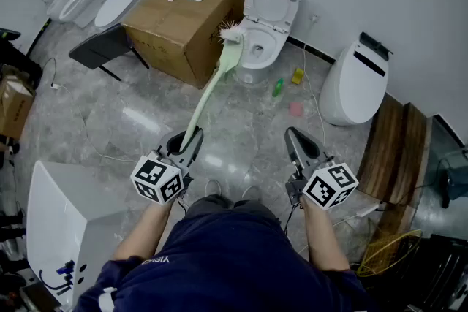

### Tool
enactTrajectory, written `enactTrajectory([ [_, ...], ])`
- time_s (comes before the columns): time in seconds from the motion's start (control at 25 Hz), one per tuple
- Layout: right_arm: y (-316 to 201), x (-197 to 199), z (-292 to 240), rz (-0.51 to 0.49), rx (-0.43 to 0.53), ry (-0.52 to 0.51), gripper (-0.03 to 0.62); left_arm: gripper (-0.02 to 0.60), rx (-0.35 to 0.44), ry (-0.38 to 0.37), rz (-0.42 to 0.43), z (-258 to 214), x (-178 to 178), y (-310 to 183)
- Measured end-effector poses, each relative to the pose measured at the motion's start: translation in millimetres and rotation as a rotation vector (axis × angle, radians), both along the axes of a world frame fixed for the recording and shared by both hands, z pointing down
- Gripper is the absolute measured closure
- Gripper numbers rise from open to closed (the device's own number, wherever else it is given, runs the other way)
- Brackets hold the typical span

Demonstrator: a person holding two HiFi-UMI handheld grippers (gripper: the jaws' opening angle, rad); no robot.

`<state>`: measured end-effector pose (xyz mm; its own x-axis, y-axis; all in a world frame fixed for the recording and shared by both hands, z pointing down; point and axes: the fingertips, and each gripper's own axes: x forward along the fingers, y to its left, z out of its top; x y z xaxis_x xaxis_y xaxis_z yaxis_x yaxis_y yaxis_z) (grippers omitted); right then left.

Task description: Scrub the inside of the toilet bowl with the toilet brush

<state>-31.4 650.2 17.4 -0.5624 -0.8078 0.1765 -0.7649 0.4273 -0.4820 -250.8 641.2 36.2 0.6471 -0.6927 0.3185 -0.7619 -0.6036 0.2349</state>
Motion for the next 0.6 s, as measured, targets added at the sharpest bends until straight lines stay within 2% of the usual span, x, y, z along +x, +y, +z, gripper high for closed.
enactTrajectory([
  [0.6,14.1,16.3,6.6,0.006,-0.007,-0.020,0.594,0.522,0.002,0.002,0.001,2.4,21.9,14.1],
])
